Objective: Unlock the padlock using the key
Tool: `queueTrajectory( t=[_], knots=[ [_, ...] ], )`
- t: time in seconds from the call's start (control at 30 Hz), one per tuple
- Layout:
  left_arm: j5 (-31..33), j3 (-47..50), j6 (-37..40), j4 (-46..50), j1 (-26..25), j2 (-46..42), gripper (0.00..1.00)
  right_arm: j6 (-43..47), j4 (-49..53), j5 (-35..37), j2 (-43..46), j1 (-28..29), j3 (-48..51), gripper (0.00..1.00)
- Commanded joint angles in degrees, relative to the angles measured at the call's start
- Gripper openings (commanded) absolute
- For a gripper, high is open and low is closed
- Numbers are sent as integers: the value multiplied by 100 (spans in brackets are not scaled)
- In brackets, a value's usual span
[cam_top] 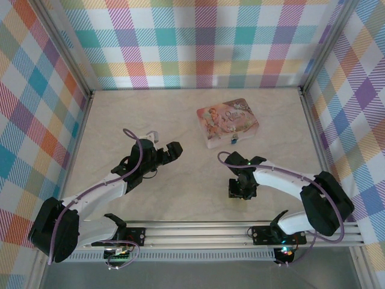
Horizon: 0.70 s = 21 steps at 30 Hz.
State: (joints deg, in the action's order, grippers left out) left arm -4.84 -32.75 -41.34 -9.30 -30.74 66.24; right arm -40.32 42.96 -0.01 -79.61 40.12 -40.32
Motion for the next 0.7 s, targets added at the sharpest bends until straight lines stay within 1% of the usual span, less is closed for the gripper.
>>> queueTrajectory(
  t=[0.0, 0.17, 0.43, 0.67],
  knots=[
    [66, -73, 43, -2, -64, -42, 100, -73, 93, 153, -96, 31, -104, 34],
    [53, -108, 44, 24, -64, -31, 100, -86, 17, 200, -168, 31, -65, 32],
    [36, -135, 42, 42, -67, 16, 100, -119, -88, 241, -186, 31, 38, 24],
    [29, -152, 22, 60, -64, 19, 100, -150, -173, 240, -212, 31, 150, 20]
  ],
)
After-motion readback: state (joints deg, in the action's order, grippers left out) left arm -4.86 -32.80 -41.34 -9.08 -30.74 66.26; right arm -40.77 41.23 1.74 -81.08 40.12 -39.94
